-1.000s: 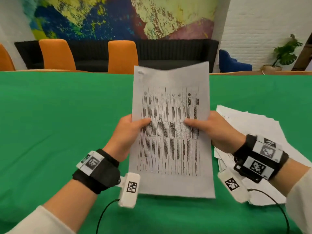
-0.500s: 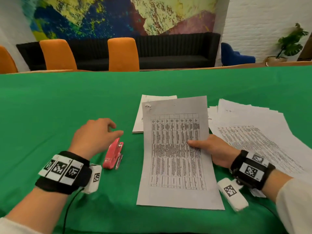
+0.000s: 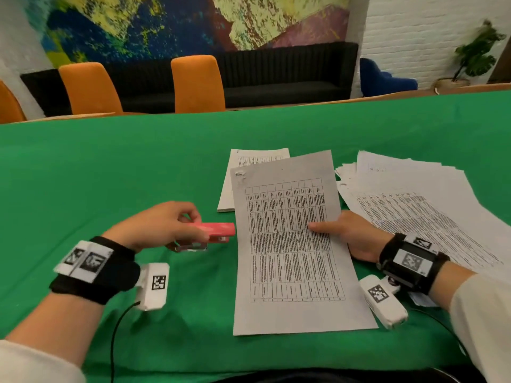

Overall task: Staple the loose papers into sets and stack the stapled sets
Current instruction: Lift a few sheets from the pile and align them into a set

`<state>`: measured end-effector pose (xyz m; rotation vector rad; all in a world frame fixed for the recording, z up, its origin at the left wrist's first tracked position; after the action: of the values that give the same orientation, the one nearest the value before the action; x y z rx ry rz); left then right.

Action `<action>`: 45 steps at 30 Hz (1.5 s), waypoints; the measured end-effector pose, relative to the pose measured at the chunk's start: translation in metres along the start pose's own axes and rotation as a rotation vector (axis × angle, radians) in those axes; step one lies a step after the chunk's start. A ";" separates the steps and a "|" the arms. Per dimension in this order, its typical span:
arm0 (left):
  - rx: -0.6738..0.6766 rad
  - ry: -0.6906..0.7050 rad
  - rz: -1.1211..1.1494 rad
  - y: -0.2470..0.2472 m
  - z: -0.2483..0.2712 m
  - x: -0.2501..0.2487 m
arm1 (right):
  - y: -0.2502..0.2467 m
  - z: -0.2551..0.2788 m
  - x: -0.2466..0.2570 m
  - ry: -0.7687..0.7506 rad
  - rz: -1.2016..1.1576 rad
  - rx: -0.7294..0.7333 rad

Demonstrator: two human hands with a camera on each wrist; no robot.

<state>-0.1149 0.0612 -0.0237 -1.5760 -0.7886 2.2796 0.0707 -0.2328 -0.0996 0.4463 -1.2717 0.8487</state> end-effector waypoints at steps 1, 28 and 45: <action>0.023 0.052 0.104 -0.005 0.002 -0.010 | 0.000 0.000 0.000 0.001 -0.002 0.001; -0.660 0.488 0.575 0.002 -0.100 -0.132 | 0.004 -0.001 0.000 -0.016 0.035 0.020; -0.717 0.239 0.725 0.014 -0.115 -0.050 | 0.004 0.004 0.003 -0.014 0.035 0.016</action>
<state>0.0115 0.0577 -0.0228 -2.7771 -1.1988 2.2666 0.0650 -0.2322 -0.0962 0.4451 -1.2897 0.8870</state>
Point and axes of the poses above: each hand's wrist, its own z-axis away from the middle knuckle, its own y-axis out of the palm, x = y × z, the point moved 7 cm from there along -z, towards the middle knuckle, and after that the axes turned 13 degrees about z, right-handed, at the moved point
